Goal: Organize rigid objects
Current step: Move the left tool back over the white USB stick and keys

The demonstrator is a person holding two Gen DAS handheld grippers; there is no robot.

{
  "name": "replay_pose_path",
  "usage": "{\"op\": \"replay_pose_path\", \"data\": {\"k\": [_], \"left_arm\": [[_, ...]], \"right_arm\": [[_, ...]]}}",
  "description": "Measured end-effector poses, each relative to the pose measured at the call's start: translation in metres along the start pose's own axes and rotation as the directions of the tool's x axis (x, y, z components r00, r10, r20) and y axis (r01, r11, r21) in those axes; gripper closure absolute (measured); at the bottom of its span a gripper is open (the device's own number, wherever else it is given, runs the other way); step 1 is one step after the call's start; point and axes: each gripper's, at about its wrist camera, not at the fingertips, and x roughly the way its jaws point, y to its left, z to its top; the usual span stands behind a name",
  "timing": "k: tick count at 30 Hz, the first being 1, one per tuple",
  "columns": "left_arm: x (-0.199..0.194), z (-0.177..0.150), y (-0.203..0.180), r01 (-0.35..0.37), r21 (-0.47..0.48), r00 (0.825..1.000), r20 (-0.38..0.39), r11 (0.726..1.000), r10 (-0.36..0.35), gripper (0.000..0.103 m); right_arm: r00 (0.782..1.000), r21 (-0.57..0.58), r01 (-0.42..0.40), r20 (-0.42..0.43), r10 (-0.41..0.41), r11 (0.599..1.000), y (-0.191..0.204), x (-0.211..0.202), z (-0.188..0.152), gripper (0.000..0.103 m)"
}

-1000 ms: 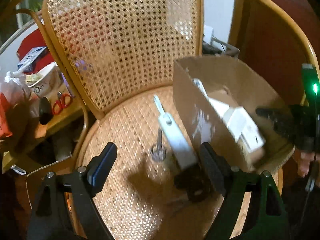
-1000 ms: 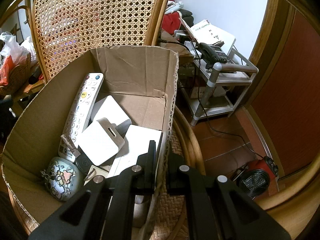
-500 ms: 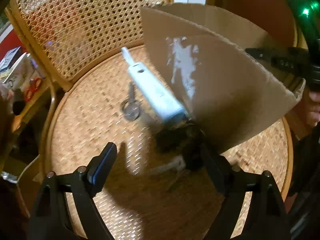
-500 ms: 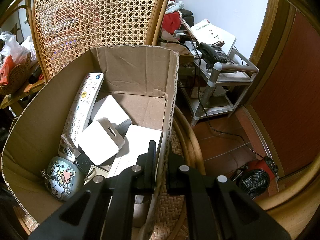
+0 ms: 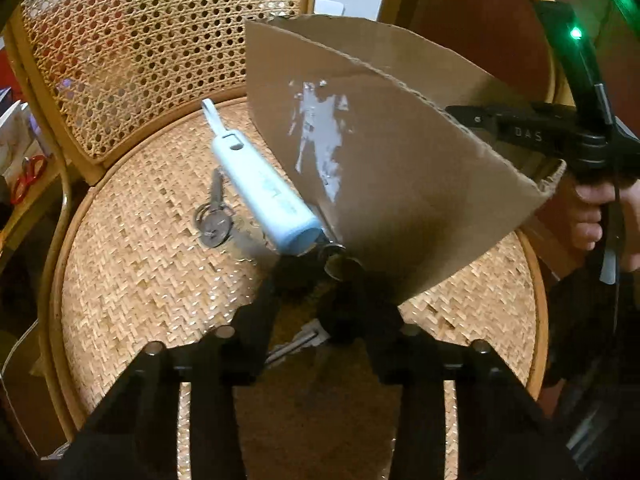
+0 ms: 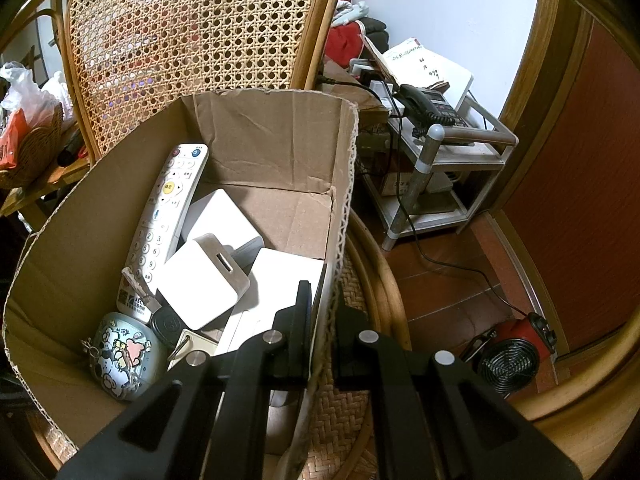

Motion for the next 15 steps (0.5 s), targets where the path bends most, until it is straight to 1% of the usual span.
{"op": "replay_pose_path", "data": {"k": [2,4,6,9,10,11,13,15], "left_arm": [[-0.001,0.001,0.001,0.011,-0.001,1.000,-0.009,1.000,-0.011,0.070],[-0.002,0.001,0.000,0.016,-0.001,1.000,-0.020,1.000,-0.016,0.070],[-0.002,0.001,0.001,0.016,-0.001,1.000,-0.024,1.000,-0.016,0.068],[-0.005,0.000,0.001,0.065,-0.007,0.997,-0.036,0.998,-0.065,0.067],[-0.007,-0.002,-0.002,0.063,0.000,0.997,-0.037,0.998,-0.063,0.067],[-0.007,-0.004,-0.007,0.058,0.028,0.997,-0.053,0.998,-0.056,0.066],[-0.003,-0.007,-0.016,0.019,0.085,0.997,-0.077,0.996,-0.013,0.067],[0.000,-0.009,-0.024,-0.021,0.146,0.997,-0.072,0.989,0.032,0.067]], "right_arm": [[1.000,0.000,0.000,-0.001,0.000,1.000,0.001,0.000,0.000,0.095],[1.000,0.000,-0.001,-0.001,0.001,1.000,0.000,0.000,0.000,0.095],[1.000,-0.001,0.000,-0.001,0.000,1.000,0.001,0.000,0.000,0.095],[1.000,0.000,0.000,-0.001,0.000,1.000,0.001,0.001,0.000,0.095],[1.000,0.000,0.000,-0.001,0.000,1.000,0.000,0.000,0.000,0.095],[1.000,-0.001,0.001,0.000,-0.001,1.000,0.001,0.000,0.000,0.095],[1.000,0.000,0.000,-0.001,0.000,1.000,0.000,0.000,0.001,0.095],[1.000,-0.002,0.001,-0.001,-0.001,1.000,0.001,0.001,0.000,0.095]]}}
